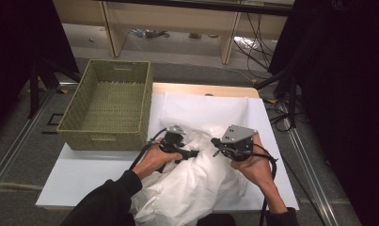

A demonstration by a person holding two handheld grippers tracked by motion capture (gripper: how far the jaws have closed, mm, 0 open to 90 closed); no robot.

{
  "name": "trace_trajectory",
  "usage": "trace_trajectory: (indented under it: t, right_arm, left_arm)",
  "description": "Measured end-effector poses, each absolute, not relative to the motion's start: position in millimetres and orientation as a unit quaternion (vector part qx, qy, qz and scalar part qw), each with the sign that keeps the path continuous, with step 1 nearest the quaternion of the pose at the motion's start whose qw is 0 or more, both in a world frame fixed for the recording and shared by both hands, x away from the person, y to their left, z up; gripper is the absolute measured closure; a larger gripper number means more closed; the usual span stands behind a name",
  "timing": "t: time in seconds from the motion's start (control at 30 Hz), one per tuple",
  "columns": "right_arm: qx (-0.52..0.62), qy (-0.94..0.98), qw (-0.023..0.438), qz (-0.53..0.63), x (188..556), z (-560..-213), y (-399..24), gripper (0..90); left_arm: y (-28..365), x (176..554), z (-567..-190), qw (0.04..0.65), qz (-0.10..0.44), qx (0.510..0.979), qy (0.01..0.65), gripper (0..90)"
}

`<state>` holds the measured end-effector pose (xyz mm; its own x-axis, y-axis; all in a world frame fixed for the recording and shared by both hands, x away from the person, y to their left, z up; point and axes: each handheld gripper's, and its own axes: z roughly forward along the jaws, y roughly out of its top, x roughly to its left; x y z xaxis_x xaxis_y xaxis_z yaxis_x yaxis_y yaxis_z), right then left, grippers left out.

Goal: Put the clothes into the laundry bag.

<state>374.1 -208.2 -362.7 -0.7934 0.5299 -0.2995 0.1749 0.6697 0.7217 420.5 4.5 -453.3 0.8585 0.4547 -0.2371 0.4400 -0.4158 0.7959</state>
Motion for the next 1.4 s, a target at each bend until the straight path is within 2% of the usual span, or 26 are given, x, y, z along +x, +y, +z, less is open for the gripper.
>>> trace_trajectory:
  t: [0.03,0.1,0.17,0.23,0.27,0.3,0.37,0.43,0.47,0.5,0.53,0.6,0.63,0.7,0.73,0.87,0.93,1.0,1.07,1.1,1.13,1.17,1.2,1.23,1.3,1.4]
  right_arm:
    - [0.201,0.878,0.255,0.353,376,-363,-210,90.0]
    - [0.199,0.878,0.252,0.354,375,-361,-210,90.0]
    - [0.195,0.879,0.251,0.354,373,-360,-209,90.0]
    - [0.187,0.881,0.253,0.354,368,-356,-208,90.0]
    - [0.184,0.881,0.252,0.356,363,-353,-208,90.0]
    - [0.184,0.881,0.252,0.356,363,-353,-208,90.0]
    - [0.182,0.880,0.253,0.358,357,-350,-209,90.0]
    - [0.183,0.879,0.253,0.360,358,-352,-210,90.0]
    - [0.189,0.880,0.248,0.358,360,-353,-210,90.0]
    - [0.189,0.880,0.248,0.357,362,-355,-210,90.0]
    - [0.189,0.880,0.248,0.357,362,-355,-210,90.0]
    - [0.192,0.881,0.246,0.355,364,-359,-211,90.0]
    - [0.202,0.880,0.242,0.354,366,-362,-216,90.0]
    - [0.208,0.878,0.245,0.355,368,-362,-221,90.0]
    - [0.210,0.876,0.247,0.357,369,-362,-222,90.0]
    - [0.208,0.876,0.249,0.357,370,-359,-223,90.0]
    - [0.208,0.876,0.250,0.357,370,-359,-222,90.0]
    - [0.210,0.877,0.246,0.354,368,-360,-220,90.0]
    - [0.205,0.878,0.248,0.355,368,-360,-219,90.0]
    - [0.206,0.878,0.247,0.354,368,-360,-218,90.0]
    - [0.204,0.879,0.247,0.355,368,-360,-217,90.0]
    - [0.201,0.880,0.247,0.353,367,-361,-216,90.0]
    - [0.201,0.880,0.247,0.353,367,-361,-216,90.0]
    - [0.202,0.880,0.245,0.352,366,-361,-216,90.0]
    - [0.200,0.880,0.246,0.355,366,-360,-217,90.0]
    - [0.199,0.878,0.248,0.358,364,-357,-218,90.0]
  left_arm:
    - [-6,413,-444,0.469,0.004,0.847,0.250,68.4]
    - [-15,414,-440,0.464,0.015,0.853,0.240,69.9]
    - [-17,420,-442,0.455,0.020,0.854,0.251,70.6]
    - [-17,438,-449,0.450,0.041,0.835,0.315,73.8]
    - [-8,453,-451,0.438,0.084,0.823,0.353,76.0]
    - [-8,453,-451,0.438,0.084,0.823,0.353,76.4]
    - [7,467,-446,0.457,0.102,0.781,0.412,76.4]
    - [10,469,-444,0.467,0.106,0.767,0.428,75.1]
    - [10,468,-445,0.463,0.096,0.770,0.428,72.4]
    - [9,466,-446,0.454,0.073,0.782,0.421,66.1]
    - [9,466,-446,0.454,0.073,0.782,0.421,57.1]
    - [12,456,-445,0.455,0.071,0.786,0.412,46.4]
    - [19,445,-437,0.462,0.052,0.789,0.402,37.6]
    - [22,439,-432,0.462,0.045,0.795,0.389,28.0]
    - [28,425,-423,0.450,0.033,0.822,0.348,24.6]
    - [27,404,-426,0.442,0.001,0.849,0.290,13.9]
    - [23,402,-431,0.437,0.007,0.857,0.273,12.6]
    - [4,405,-448,0.410,0.025,0.874,0.261,2.2]
    - [-6,410,-455,0.401,0.031,0.879,0.257,1.2]
    - [-7,415,-456,0.372,0.041,0.897,0.233,1.3]
    - [-10,419,-458,0.363,0.051,0.902,0.226,6.1]
    - [-17,425,-459,0.361,0.084,0.897,0.241,37.4]
    - [-17,425,-459,0.361,0.084,0.897,0.241,50.8]
    - [-17,427,-457,0.362,0.098,0.892,0.251,50.8]
    - [-17,427,-451,0.398,0.106,0.863,0.293,68.7]
    - [-11,428,-442,0.419,0.114,0.840,0.324,70.8]
